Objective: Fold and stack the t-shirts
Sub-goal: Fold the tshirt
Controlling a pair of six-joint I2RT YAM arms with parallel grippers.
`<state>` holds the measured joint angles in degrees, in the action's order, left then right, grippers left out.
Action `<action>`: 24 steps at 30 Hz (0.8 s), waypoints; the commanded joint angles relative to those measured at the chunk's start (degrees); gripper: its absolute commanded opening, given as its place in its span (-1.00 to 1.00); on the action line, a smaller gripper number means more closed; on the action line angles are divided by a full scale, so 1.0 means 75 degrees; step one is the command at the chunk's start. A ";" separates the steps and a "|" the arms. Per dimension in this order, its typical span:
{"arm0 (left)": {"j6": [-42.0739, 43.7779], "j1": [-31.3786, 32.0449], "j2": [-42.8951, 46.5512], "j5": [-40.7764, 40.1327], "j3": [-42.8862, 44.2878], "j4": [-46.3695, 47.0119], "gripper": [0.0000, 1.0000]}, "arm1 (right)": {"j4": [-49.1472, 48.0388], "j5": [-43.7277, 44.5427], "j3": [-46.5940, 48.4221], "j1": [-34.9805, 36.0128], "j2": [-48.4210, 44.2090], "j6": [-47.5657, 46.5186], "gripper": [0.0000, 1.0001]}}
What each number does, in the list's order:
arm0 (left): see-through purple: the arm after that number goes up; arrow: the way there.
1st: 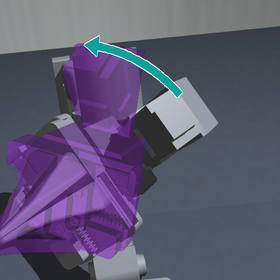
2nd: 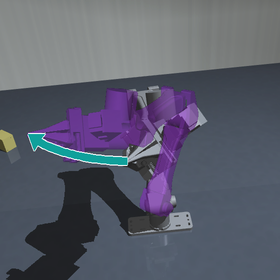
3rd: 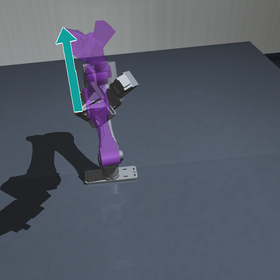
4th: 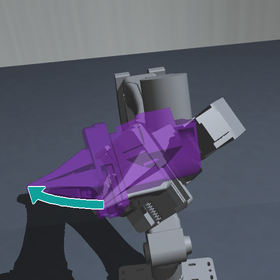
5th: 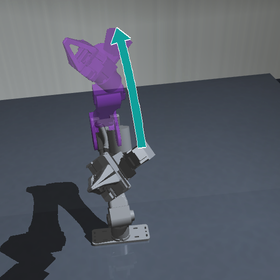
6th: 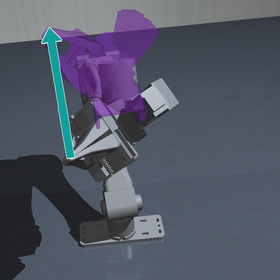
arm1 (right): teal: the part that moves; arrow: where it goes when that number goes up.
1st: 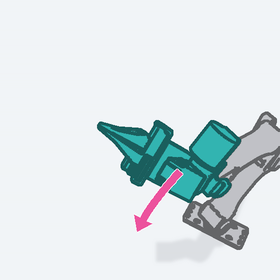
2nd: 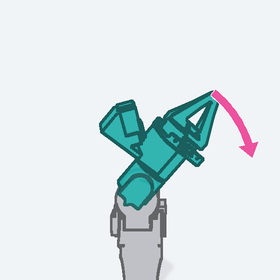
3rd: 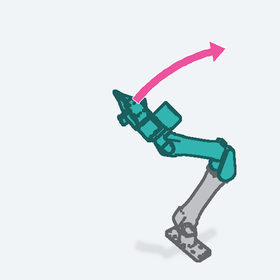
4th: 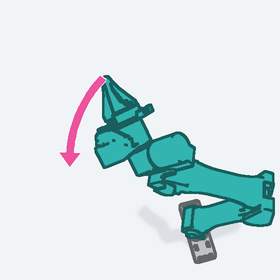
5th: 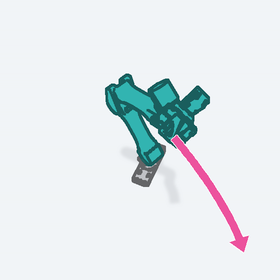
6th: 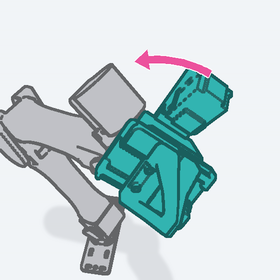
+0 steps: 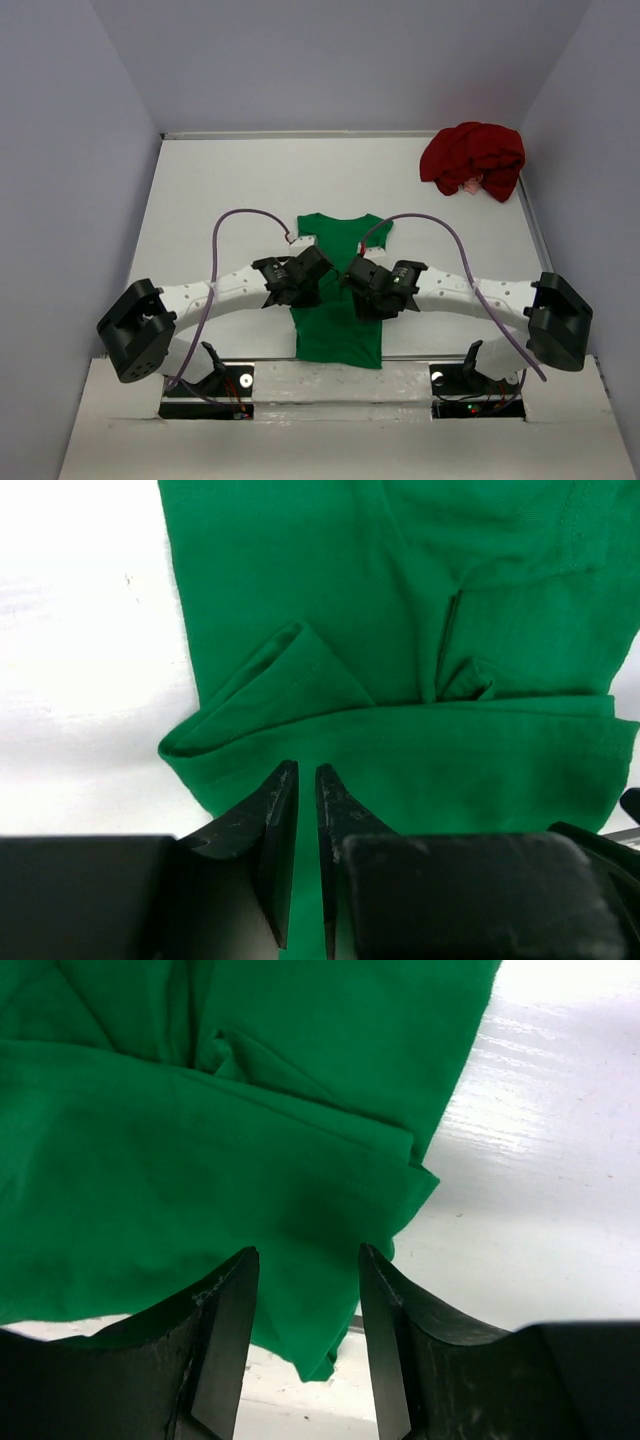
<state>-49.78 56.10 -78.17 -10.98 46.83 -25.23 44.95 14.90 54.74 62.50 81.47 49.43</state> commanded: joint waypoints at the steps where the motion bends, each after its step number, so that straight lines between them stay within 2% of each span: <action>1: 0.0543 -0.0179 -0.0124 0.0246 -0.0021 0.0318 -0.51 | -0.0474 -0.0064 -0.0115 -0.0142 0.0223 -0.0052 0.03; 11: 0.1012 -0.0272 -0.0487 0.0691 0.0037 0.0646 -0.37 | -0.0052 0.0182 -0.0092 -0.0294 0.0610 0.0183 0.10; 20: 0.1153 -0.0272 -0.0979 0.1124 -0.0009 0.1055 -0.40 | 0.0464 0.0674 0.0072 -0.0294 0.1043 0.0370 0.11; 24: 0.1118 -0.0272 -0.1120 0.1265 -0.0103 0.1255 -0.52 | 0.0078 0.0336 -0.0150 -0.0294 0.1278 0.0254 0.06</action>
<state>-42.35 54.24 -86.08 -3.44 46.76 -18.02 46.63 17.56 54.26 60.45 89.91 51.18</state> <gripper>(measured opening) 0.262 0.547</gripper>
